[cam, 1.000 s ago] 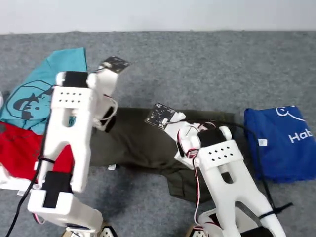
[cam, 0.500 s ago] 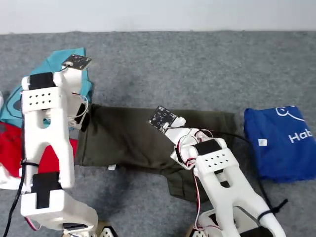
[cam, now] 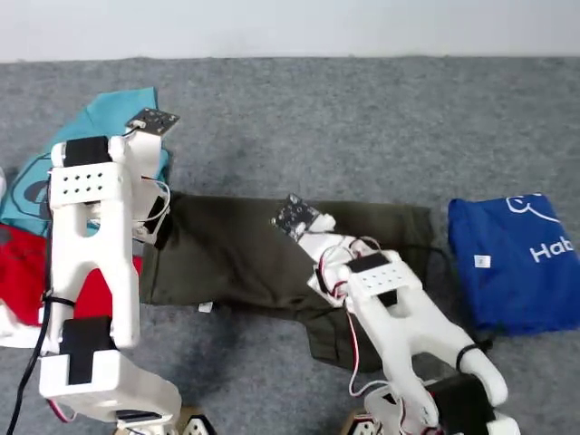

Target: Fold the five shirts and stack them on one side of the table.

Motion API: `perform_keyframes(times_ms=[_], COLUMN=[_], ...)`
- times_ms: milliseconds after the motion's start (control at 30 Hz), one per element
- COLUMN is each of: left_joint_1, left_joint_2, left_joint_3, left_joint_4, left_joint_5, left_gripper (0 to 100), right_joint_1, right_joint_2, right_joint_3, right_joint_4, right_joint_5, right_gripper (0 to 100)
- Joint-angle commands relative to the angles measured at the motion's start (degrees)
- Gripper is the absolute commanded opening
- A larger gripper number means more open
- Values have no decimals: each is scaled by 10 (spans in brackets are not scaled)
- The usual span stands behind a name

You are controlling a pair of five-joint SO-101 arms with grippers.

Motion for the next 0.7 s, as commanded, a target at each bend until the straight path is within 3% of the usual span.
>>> perform_keyframes(times_ms=[0, 233, 400, 667], left_joint_1=[4, 2, 1, 3], left_joint_2=[-26, -26, -26, -26], left_joint_3=[0, -2, -4, -3], left_joint_4=[12, 12, 12, 12], left_joint_5=[-1, -1, -1, -1], left_gripper=[112, 112, 112, 112], right_joint_1=[-3, -1, -1, -5], right_joint_2=[-22, -135, -172, -175], right_joint_3=[-62, -127, -106, -17], right_joint_4=[67, 256, 402, 428], right_joint_5=[-4, 7, 105, 207], right_gripper=[169, 169, 169, 168])
